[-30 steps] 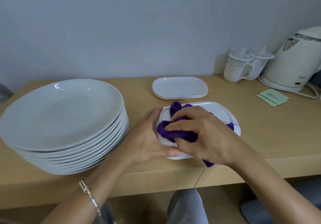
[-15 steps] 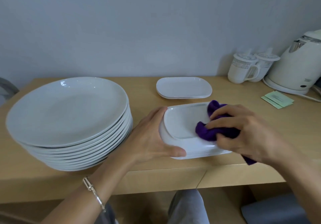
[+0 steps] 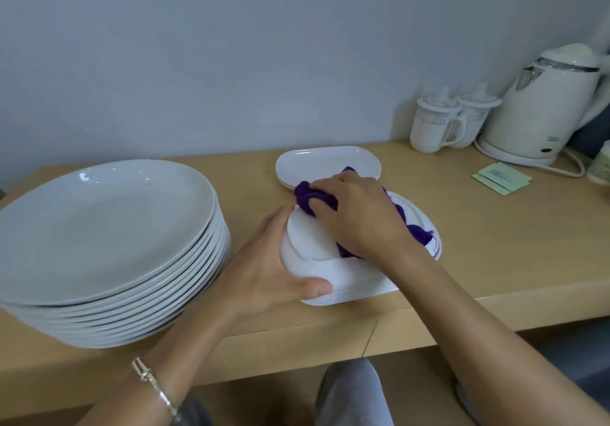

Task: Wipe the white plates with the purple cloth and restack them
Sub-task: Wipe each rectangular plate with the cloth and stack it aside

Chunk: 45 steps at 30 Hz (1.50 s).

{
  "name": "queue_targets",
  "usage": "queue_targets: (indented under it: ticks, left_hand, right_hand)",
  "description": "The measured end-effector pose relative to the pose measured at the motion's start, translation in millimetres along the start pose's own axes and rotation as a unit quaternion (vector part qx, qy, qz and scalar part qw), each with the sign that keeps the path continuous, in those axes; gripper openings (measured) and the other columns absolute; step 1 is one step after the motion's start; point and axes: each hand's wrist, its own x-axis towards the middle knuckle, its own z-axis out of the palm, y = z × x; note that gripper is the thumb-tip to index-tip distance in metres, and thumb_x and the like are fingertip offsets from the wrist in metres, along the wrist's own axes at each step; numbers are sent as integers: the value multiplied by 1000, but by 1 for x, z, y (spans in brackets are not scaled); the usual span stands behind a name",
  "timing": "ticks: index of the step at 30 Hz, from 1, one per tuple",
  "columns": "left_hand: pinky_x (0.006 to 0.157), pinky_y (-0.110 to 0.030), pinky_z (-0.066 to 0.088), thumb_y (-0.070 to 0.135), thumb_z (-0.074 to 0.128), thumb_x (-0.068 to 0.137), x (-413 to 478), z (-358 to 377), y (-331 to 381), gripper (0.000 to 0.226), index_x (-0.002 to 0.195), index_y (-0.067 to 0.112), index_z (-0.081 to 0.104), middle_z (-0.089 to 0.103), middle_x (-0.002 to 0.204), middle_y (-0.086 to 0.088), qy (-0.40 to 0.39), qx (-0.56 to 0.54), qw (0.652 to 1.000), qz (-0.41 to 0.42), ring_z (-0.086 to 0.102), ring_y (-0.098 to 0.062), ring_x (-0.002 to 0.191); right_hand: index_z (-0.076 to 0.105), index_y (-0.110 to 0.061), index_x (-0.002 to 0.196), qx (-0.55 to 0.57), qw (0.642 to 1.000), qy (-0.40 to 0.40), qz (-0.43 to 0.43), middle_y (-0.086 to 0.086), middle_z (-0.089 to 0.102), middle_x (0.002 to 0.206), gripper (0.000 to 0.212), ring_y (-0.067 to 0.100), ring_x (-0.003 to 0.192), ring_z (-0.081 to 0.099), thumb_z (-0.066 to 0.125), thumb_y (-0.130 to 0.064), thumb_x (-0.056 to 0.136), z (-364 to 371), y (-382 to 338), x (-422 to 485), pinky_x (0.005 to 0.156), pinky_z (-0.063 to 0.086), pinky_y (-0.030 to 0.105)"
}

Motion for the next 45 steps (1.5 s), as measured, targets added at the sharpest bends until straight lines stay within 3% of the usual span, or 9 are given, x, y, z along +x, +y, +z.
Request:
queue_targets:
  ticks: [6, 15, 22, 25, 29, 33, 40, 43, 45]
  left_hand:
    - [84, 4, 31, 61, 76, 43, -1, -2, 6, 84, 104, 83, 22, 33, 125, 47, -2, 23, 1000, -14, 37, 24, 115]
    - [84, 4, 30, 66, 72, 41, -2, -1, 6, 85, 106, 79, 18, 27, 128, 49, -2, 47, 999, -15, 31, 31, 112]
    - [100, -28, 43, 63, 77, 46, 1, 1, 0, 103, 138, 46, 35, 43, 139, 25, 3, 28, 1000, 4, 46, 4, 125]
    - [87, -18, 47, 51, 81, 45, 0, 3, 6, 89, 125, 45, 44, 56, 125, 23, 22, -17, 1000, 15, 56, 6, 112]
    - [84, -15, 47, 48, 84, 49, 0, 1, 6, 79, 118, 44, 47, 59, 117, 23, 33, -23, 999, 22, 59, 5, 108]
    - [98, -28, 46, 57, 80, 49, -1, -2, -4, 88, 127, 54, 38, 50, 129, 26, 21, 13, 1000, 3, 50, 6, 118]
    - [92, -30, 47, 62, 71, 53, -5, 1, 11, 79, 120, 46, 31, 40, 122, 31, 9, 84, 996, 20, 47, 2, 108]
    - [104, -8, 22, 73, 57, 56, -13, 6, 9, 95, 138, 58, 11, 0, 140, 52, -13, 193, 979, 62, 13, 21, 128]
    - [110, -6, 4, 84, 47, 61, -16, 6, 1, 99, 146, 53, 8, -16, 149, 41, -8, 244, 966, 88, -12, 25, 133]
  right_hand:
    - [65, -41, 99, 88, 987, -29, 129, -1, 71, 84, 17, 10, 73, 64, 52, -40, 89, -45, 48, 2, 60, 45, 19]
    - [64, -40, 80, 277, 937, 50, 209, -10, 69, 90, 12, 12, 86, 63, 57, -34, 89, -49, 71, -20, 77, 48, 29]
    - [70, -27, 110, 36, 992, 113, 44, -5, 65, 113, 25, 22, 99, 56, 62, -32, 87, -15, 25, -48, 81, 30, 18]
    - [72, -23, 106, 16, 995, 83, -48, 1, 67, 106, 32, 28, 88, 58, 51, -37, 85, 6, -14, -40, 81, 45, 33]
    - [67, -28, 112, 13, 999, 15, -26, 2, 62, 111, 31, 29, 97, 56, 49, -38, 88, 10, -23, -16, 84, 45, 37]
    - [65, -25, 95, -30, 998, 19, 45, 3, 60, 100, 23, 28, 95, 57, 47, -38, 89, -14, 13, -2, 74, 38, 32]
    - [62, -25, 119, 24, 993, 46, 110, -1, 54, 123, 28, 20, 110, 51, 51, -33, 94, -33, 46, -18, 99, 36, 30]
    - [64, -26, 117, 49, 990, 65, 116, -3, 54, 123, 27, 17, 107, 52, 53, -32, 93, -33, 46, -22, 99, 36, 30]
    - [66, -26, 113, 60, 989, 75, 113, -5, 57, 119, 24, 16, 103, 54, 55, -31, 91, -33, 48, -25, 93, 38, 27]
